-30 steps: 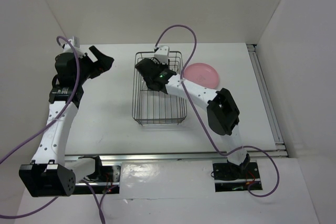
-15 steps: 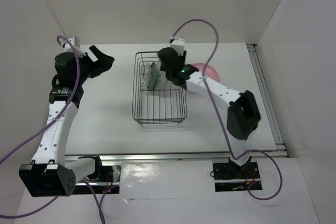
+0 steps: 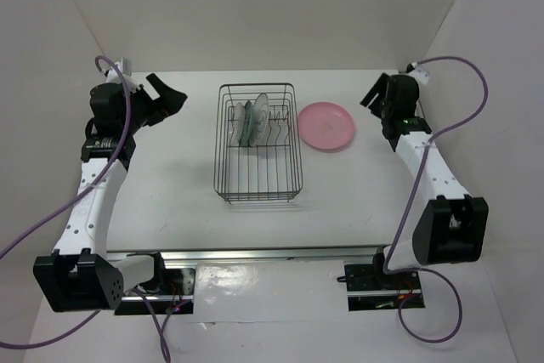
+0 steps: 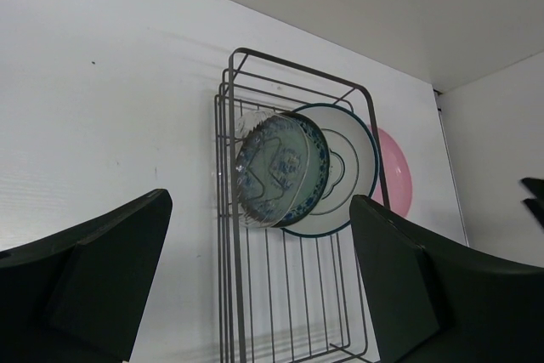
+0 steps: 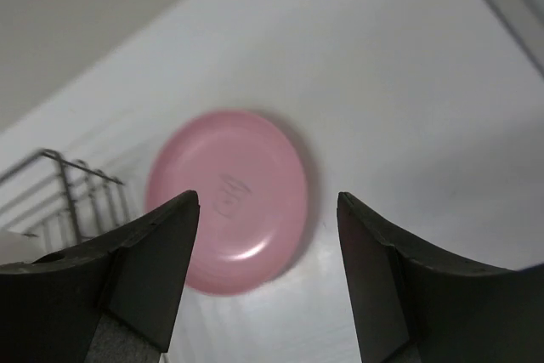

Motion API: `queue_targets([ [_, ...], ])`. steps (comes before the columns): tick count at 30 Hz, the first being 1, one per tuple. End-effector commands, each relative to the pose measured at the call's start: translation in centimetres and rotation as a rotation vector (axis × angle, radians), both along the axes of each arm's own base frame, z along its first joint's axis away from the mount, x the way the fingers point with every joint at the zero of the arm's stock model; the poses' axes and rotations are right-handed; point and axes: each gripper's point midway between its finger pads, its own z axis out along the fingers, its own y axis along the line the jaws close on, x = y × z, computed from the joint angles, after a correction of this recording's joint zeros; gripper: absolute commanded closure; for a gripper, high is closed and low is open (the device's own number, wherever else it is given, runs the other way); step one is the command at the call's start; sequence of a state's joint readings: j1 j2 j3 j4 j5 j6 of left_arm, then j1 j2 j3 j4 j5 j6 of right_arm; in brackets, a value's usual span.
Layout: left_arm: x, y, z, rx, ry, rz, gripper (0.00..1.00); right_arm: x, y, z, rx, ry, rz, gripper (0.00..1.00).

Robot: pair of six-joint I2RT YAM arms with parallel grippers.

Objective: Load the plates into the dish rack

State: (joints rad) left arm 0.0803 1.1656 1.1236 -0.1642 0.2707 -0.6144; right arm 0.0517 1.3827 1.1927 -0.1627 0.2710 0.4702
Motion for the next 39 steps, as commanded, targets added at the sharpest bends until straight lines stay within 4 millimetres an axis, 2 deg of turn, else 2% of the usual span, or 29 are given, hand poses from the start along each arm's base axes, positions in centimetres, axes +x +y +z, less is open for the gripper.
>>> queue_targets([
  [1, 0.2, -0.3, 1.2, -0.016, -0.045, -0.017, 0.0, -0.2, 1.0, -7.3, 0.138, 0.14, 0.108, 0.27],
  [3, 0.5, -0.4, 0.5, -0.021, -0.026, -0.026, 0.0, 0.1, 1.2, -9.6, 0.16, 0.19, 0.13, 0.25],
  [4, 0.6, -0.4, 1.0, -0.02, -0.036, -0.026, 0.0, 0.2, 1.5, -10.3, 0.169, 0.208, 0.143, 0.25],
  [5, 0.8, 0.1, 0.6, -0.021, -0.026, -0.015, 0.0, 0.7, 1.7, -10.3, 0.174, 0.204, 0.154, 0.25],
  [7, 1.3, 0.3, -0.3, -0.027, 0.009, -0.014, 0.0, 1.4, 1.8, -12.1, 0.173, 0.246, 0.164, 0.25],
  [10, 2.4, 2.4, -1.5, -0.052, 0.067, 0.042, 0.0, 2.7, 2.2, -14.2, 0.172, 0.293, 0.204, 0.25],
  [17, 3.5, 4.0, -4.3, -0.123, 0.145, 0.04, 0.0, 3.1, 2.6, -18.7, 0.169, 0.392, 0.207, 0.25],
  [20, 3.9, 3.9, -4.5, -0.155, 0.145, 0.019, 0.0, 2.9, 3.0, -20.7, 0.203, 0.43, 0.209, 0.29],
  [21, 4.0, 4.4, -4.5, -0.156, 0.144, 0.029, 0.0, 3.1, 3.4, -20.6, 0.199, 0.421, 0.219, 0.3],
  [23, 3.9, 4.2, -4.4, -0.159, 0.144, 0.019, 0.0, 3.0, 3.1, -21.9, 0.2, 0.448, 0.193, 0.37],
  [24, 4.0, 4.2, -4.3, -0.157, 0.135, 0.019, 0.0, 3.0, 3.4, -22.0, 0.193, 0.449, 0.195, 0.4],
  [26, 4.0, 4.2, -4.3, -0.157, 0.135, 0.019, 0.0, 3.2, 3.7, -22.6, 0.186, 0.461, 0.194, 0.4],
  [28, 3.9, 4.2, -3.9, -0.155, 0.126, 0.018, 0.0, 2.9, 3.6, -23.9, 0.178, 0.509, 0.168, 0.47],
  [29, 3.9, 4.2, -3.9, -0.155, 0.126, 0.018, 0.0, 3.2, 3.6, -23.8, 0.178, 0.509, 0.168, 0.47],
  [31, 3.9, 4.2, -3.9, -0.155, 0.126, 0.018, 0.0, 2.9, 3.7, -24.3, 0.148, 0.541, 0.136, 0.59],
  [32, 3.9, 4.2, -3.9, -0.155, 0.126, 0.018, 0.0, 3.1, 3.0, -24.1, 0.123, 0.539, 0.102, 0.66],
  [35, 3.9, 4.6, -3.9, -0.155, 0.126, 0.029, 0.0, 2.7, 3.1, -24.1, 0.097, 0.559, 0.074, 0.87],
  [37, 3.8, 4.5, -3.8, -0.167, 0.128, 0.023, 0.0, 2.6, 2.7, -23.7, 0.091, 0.556, 0.049, 0.92],
  [38, 3.9, 4.9, -3.6, -0.174, 0.12, 0.034, 0.0, 2.3, 2.4, -23.8, 0.081, 0.569, 0.034, 0.97],
  [39, 3.8, 4.7, -3.6, -0.177, 0.12, 0.024, 0.0, 2.4, 2.2, -23.1, 0.075, 0.559, 0.026, 1.0],
])
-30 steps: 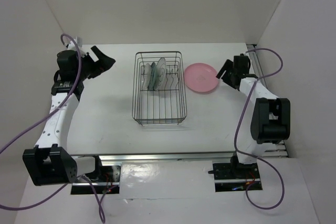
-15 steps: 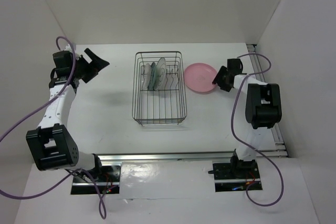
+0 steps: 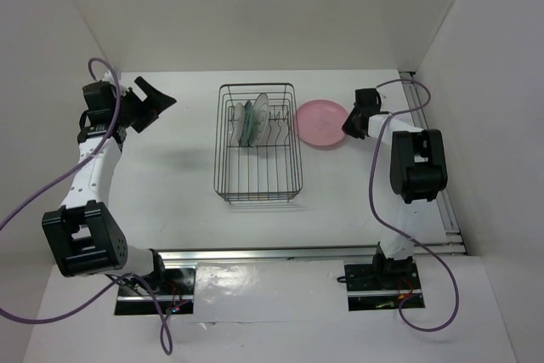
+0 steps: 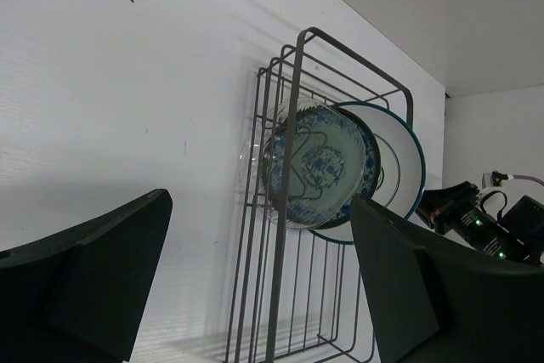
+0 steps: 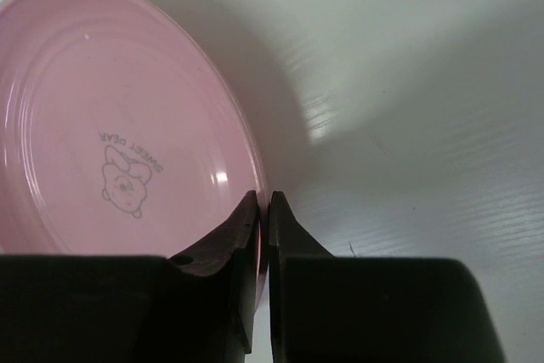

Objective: Load the plates into the dish rack

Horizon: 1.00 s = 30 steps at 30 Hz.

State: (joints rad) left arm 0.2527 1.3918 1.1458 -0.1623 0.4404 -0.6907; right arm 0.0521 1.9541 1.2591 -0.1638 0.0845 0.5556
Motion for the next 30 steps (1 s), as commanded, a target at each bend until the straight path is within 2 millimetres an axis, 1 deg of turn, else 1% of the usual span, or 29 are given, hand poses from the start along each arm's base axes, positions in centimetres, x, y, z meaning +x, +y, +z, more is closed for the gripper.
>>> queue_targets([
  [1, 0.5, 0.2, 2.7, -0.014, -0.078, -0.007, 0.0, -1.6, -2.1, -0.2, -0.115, 0.07, -0.079, 1.0],
  [3, 0.5, 0.2, 2.7, -0.014, -0.078, -0.007, 0.0, -1.8, -2.9, 1.4, -0.145, 0.05, -0.118, 1.0],
  [4, 0.5, 0.2, 2.7, -0.014, -0.078, -0.007, 0.0, -1.6, -3.5, 2.4, -0.192, 0.032, -0.148, 1.0],
  [5, 0.5, 0.2, 2.7, -0.014, -0.078, -0.007, 0.0, -1.9, -4.2, 3.0, -0.22, 0.03, -0.171, 1.0],
  [6, 0.5, 0.2, 2.7, -0.014, -0.078, -0.007, 0.0, -1.7, -3.8, 4.9, -0.246, 0.003, -0.177, 1.0],
  [7, 0.5, 0.2, 2.7, -0.014, -0.078, -0.007, 0.0, -1.7, -5.0, 6.0, -0.296, -0.012, -0.223, 1.0],
  [9, 0.4, 0.3, 3.0, -0.008, -0.086, 0.001, 0.0, -2.0, -4.9, 8.2, -0.341, -0.033, -0.232, 1.0],
  [10, 0.4, 0.3, 3.0, -0.008, -0.086, 0.001, 0.0, -1.6, -5.4, 9.9, -0.366, -0.06, -0.249, 1.0],
  [11, 0.4, 0.4, 2.8, -0.005, -0.076, 0.012, 0.0, -1.7, -5.8, 10.8, -0.379, -0.073, -0.266, 1.0],
  [12, 0.3, 0.4, 3.1, -0.003, -0.085, 0.012, 0.0, -1.6, -6.2, 12.7, -0.396, -0.102, -0.282, 1.0],
  [13, 0.3, 0.6, 3.1, 0.003, -0.084, 0.025, 0.0, -1.6, -6.5, 13.3, -0.412, -0.107, -0.298, 1.0],
  [14, 0.2, 0.6, 3.4, 0.005, -0.092, 0.025, 0.0, -1.7, -6.8, 14.7, -0.438, -0.129, -0.324, 1.0],
  [15, 0.1, 0.6, 3.2, 0.003, -0.084, 0.025, 0.0, -1.6, -7.2, 16.5, -0.454, -0.149, -0.335, 1.0],
  [16, 0.1, 0.7, 3.2, 0.006, -0.083, 0.033, 0.0, -1.6, -6.9, 17.4, -0.474, -0.156, -0.329, 1.0],
  [17, 0.1, 0.7, 3.2, 0.006, -0.083, 0.033, 0.0, -1.9, -7.2, 18.8, -0.505, -0.174, -0.361, 1.0],
  [18, 0.1, 0.7, 3.2, 0.006, -0.083, 0.033, 0.0, -1.8, -6.4, 19.6, -0.532, -0.19, -0.345, 1.0],
  [19, 0.1, 0.7, 3.2, 0.006, -0.083, 0.033, 0.0, -2.0, -6.2, 21.5, -0.548, -0.214, -0.355, 1.0],
  [20, 0.1, 0.5, 3.3, 0.002, -0.084, 0.023, 0.0, -2.4, -6.3, 22.9, -0.588, -0.23, -0.372, 1.0],
  [21, 0.0, 0.5, 2.9, -0.008, -0.073, 0.027, 0.0, -2.7, -5.5, 23.6, -0.613, -0.224, -0.35, 1.0],
  [22, 0.0, 0.5, 2.9, -0.009, -0.073, 0.027, 0.0, -3.0, -5.5, 25.8, -0.646, -0.251, -0.379, 1.0],
  [23, 0.0, 0.5, 2.9, -0.009, -0.073, 0.027, 0.0, -3.3, -5.1, 26.8, -0.66, -0.262, -0.386, 1.0],
  [24, -0.1, 0.5, 2.5, -0.011, -0.064, 0.027, 0.0, -3.9, -3.8, 28.1, -0.675, -0.285, -0.367, 1.0],
  [26, -0.1, 0.5, 2.5, -0.011, -0.064, 0.027, 0.0, -5.2, -3.2, 31.4, -0.72, -0.34, -0.383, 1.0],
  [27, -0.2, 0.6, 2.2, -0.009, -0.052, 0.037, 0.0, -5.5, -1.5, 32.2, -0.731, -0.36, -0.352, 1.0],
  [28, -0.1, 0.6, 2.6, -0.007, -0.061, 0.037, 0.0, -6.2, -0.9, 33.3, -0.75, -0.373, -0.342, 1.0],
  [29, -0.2, 0.8, 2.3, -0.006, -0.047, 0.047, 0.0, -6.8, -0.3, 35.1, -0.766, -0.392, -0.335, 1.0],
  [30, -0.2, 0.8, 2.5, -0.007, -0.042, 0.047, 0.0, -7.1, 0.3, 35.5, -0.797, -0.386, -0.329, 1.0],
])
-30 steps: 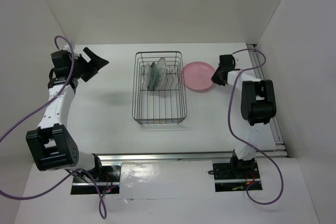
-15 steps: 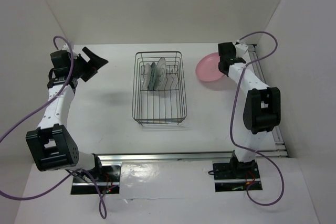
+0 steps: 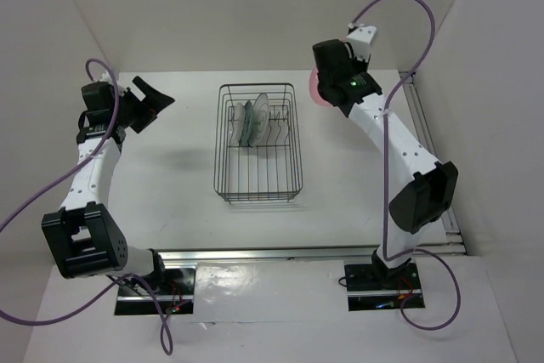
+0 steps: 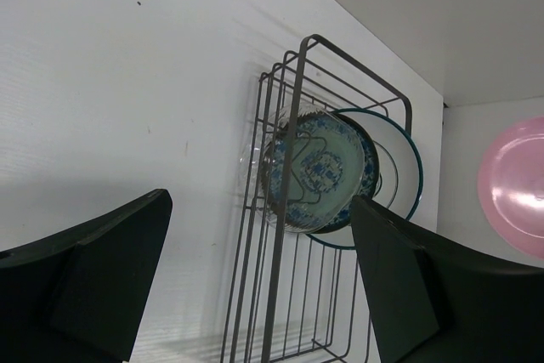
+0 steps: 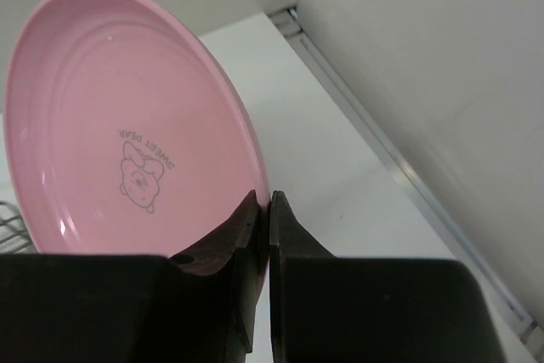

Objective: Load the plates into the dish rack

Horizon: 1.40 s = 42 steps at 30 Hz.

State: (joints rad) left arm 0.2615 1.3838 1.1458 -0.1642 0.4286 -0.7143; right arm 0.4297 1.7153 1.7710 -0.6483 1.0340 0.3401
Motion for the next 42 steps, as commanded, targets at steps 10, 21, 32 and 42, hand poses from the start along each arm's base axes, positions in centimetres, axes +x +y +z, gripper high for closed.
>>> queue_targets([
  [10, 0.0, 0.8, 1.4, 0.001, -0.013, 0.03, 0.0, -5.1, 5.7, 7.9, -0.196, -0.054, 0.042, 1.0],
  [21, 0.1, 0.8, 1.4, -0.023, -0.011, 0.029, 0.0, -4.9, 10.0, 4.3, -0.286, 0.021, 0.106, 1.0],
  [32, 0.0, 0.5, 1.2, -0.031, -0.013, 0.012, 0.0, -4.1, 11.5, 1.1, -0.3, 0.069, 0.128, 1.0],
  [42, 0.0, 0.3, 1.5, -0.037, -0.024, -0.004, 0.0, -2.7, 11.8, -1.2, -0.314, 0.099, 0.119, 1.0],
])
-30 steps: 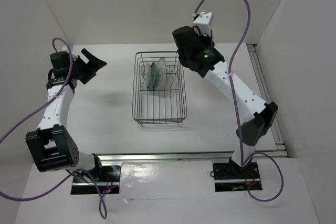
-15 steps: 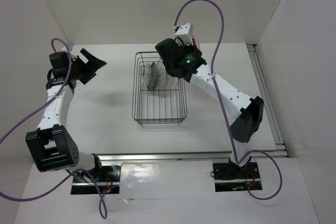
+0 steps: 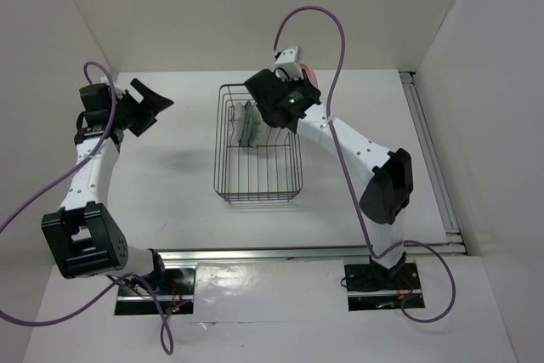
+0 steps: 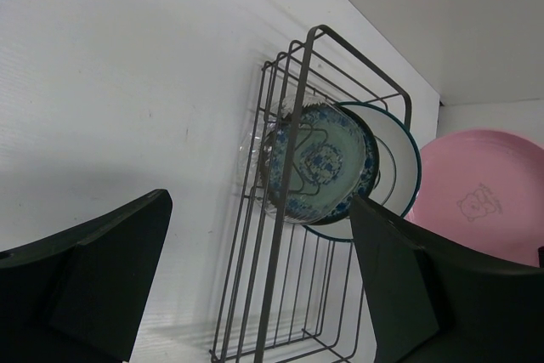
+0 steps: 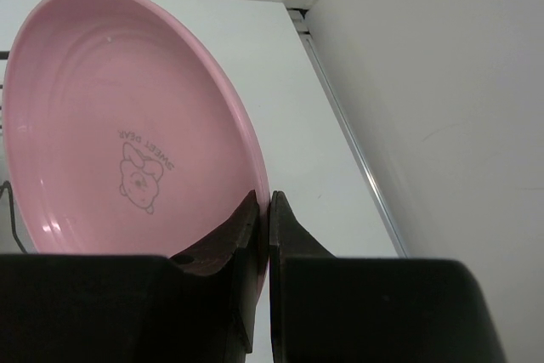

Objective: Load the plates into the dish rack

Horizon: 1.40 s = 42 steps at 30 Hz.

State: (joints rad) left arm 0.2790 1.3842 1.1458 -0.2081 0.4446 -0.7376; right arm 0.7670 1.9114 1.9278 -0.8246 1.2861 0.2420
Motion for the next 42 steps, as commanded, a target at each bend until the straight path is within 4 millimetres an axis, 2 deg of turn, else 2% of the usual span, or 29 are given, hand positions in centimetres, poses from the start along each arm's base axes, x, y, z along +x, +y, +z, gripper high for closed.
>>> queue_targets([
  [1, 0.7, 0.0, 2.1, 0.003, -0.07, -0.016, 0.0, 0.5, -0.9, 0.4, 0.018, -0.05, -0.05, 1.0],
  [4, 0.6, -0.1, 2.2, -0.009, -0.069, -0.021, 0.0, 0.9, -0.5, 0.0, 0.016, -0.042, -0.039, 1.0],
  [6, 0.6, -0.1, 2.2, -0.009, -0.069, -0.021, 0.0, 1.4, -0.6, -1.1, -0.003, -0.022, -0.048, 1.0],
  [15, 0.6, -0.3, 2.0, -0.013, -0.07, -0.029, 0.0, 1.7, -0.3, -1.2, -0.002, -0.031, -0.056, 1.0],
  [22, 0.5, -0.5, 2.6, -0.012, -0.089, -0.038, 0.0, 2.2, 1.2, -1.9, -0.017, -0.024, -0.044, 1.0],
  [23, 0.5, -0.5, 2.6, -0.012, -0.089, -0.038, 0.0, 2.2, 1.1, -1.3, -0.012, -0.04, -0.051, 1.0],
  [25, 0.5, -0.5, 2.6, -0.012, -0.089, -0.038, 0.0, 2.1, 1.4, -1.8, -0.046, -0.025, -0.053, 1.0],
  [28, 0.5, -0.6, 2.6, -0.016, -0.09, -0.046, 0.0, 1.9, 1.9, -1.1, -0.028, -0.05, -0.05, 1.0],
  [34, 0.4, -0.7, 2.7, -0.02, -0.091, -0.054, 0.0, 1.8, 2.7, -1.2, -0.053, -0.047, -0.046, 1.0],
  [42, 0.5, -0.7, 2.8, -0.017, -0.1, -0.054, 0.0, 1.7, 2.5, -1.5, -0.075, -0.045, -0.06, 1.0],
])
